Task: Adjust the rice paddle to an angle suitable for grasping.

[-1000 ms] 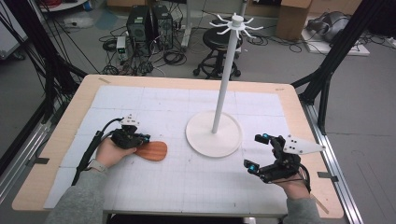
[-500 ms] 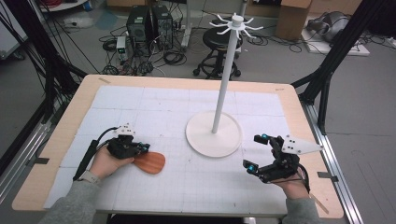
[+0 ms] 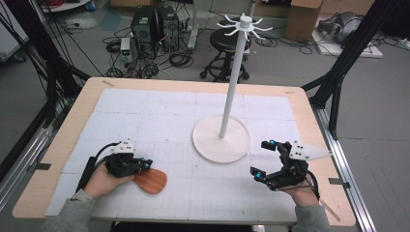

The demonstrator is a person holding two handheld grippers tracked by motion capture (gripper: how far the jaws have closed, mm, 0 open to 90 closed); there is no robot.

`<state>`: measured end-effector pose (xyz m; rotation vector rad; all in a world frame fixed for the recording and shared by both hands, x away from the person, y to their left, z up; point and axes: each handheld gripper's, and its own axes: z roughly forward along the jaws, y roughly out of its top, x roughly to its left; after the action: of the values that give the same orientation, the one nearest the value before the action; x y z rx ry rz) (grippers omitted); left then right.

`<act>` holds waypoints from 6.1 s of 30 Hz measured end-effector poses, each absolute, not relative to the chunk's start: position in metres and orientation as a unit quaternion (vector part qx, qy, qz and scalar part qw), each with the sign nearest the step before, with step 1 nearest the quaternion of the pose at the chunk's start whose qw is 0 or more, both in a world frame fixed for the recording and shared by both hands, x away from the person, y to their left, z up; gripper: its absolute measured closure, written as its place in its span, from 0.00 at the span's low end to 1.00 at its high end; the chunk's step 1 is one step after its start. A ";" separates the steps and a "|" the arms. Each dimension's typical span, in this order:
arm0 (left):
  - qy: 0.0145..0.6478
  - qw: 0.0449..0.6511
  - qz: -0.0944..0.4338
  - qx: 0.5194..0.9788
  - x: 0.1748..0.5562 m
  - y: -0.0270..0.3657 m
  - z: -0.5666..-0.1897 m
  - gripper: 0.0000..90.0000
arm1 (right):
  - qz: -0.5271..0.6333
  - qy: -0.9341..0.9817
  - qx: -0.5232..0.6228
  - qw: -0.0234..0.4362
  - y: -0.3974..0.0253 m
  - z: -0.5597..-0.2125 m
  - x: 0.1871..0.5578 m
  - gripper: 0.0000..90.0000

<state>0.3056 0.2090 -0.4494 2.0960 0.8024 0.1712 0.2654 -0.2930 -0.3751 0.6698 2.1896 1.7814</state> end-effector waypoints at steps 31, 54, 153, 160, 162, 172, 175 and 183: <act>0.329 0.443 0.119 0.825 0.264 0.272 -0.434 1.00 | 0.608 0.751 0.229 0.116 -0.292 -0.377 0.267 0.01; 0.348 0.407 0.122 0.836 0.267 0.274 -0.445 1.00 | 0.604 0.754 0.229 0.115 -0.290 -0.379 0.267 0.01; 0.272 0.408 0.106 0.865 0.297 0.145 -0.445 1.00 | 0.592 0.764 0.233 0.107 -0.293 -0.386 0.261 0.01; 0.288 0.406 0.086 0.863 0.294 0.146 -0.445 1.00 | 0.594 0.762 0.234 0.107 -0.294 -0.385 0.261 0.01; 0.287 0.410 0.082 0.862 0.291 0.148 -0.445 1.00 | 0.595 0.762 0.233 0.105 -0.294 -0.385 0.261 0.01; 0.278 0.412 0.061 0.866 0.273 0.166 -0.445 1.00 | 0.596 0.761 0.233 0.104 -0.294 -0.386 0.263 0.01; 0.276 0.410 0.061 0.867 0.269 0.171 -0.444 1.00 | 0.595 0.763 0.232 0.103 -0.293 -0.386 0.264 0.01; 0.269 0.399 0.069 0.874 0.259 0.189 -0.442 1.00 | 0.598 0.760 0.232 0.101 -0.294 -0.386 0.265 0.01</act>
<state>0.2594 0.1887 -0.4420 2.2108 0.6811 0.1736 0.2652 -0.2940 -0.3857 0.6856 2.2454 1.7669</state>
